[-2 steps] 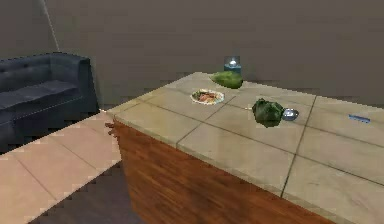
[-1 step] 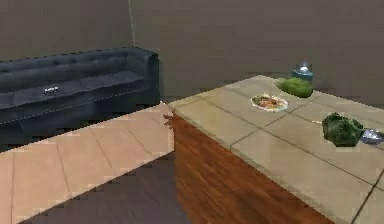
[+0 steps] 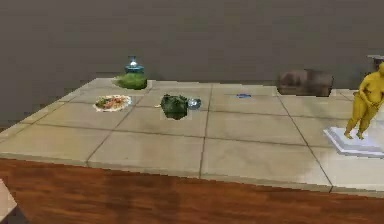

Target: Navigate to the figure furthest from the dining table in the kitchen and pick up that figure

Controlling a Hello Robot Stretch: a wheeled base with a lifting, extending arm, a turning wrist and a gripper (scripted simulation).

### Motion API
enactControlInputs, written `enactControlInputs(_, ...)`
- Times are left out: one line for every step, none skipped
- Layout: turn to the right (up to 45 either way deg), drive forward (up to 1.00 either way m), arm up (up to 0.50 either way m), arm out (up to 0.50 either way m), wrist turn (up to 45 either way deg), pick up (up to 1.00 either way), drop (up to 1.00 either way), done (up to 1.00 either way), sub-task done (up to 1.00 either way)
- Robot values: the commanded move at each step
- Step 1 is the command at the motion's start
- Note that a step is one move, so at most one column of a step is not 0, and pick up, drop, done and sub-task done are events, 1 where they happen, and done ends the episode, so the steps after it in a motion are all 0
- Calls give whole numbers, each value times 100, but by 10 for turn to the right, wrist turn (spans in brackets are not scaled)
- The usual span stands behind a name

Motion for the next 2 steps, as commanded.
enactControlInputs(450,0,0,0,0,0,0,0,0)
enactControlInputs(300,0,0,0,0,0,0,0,0)
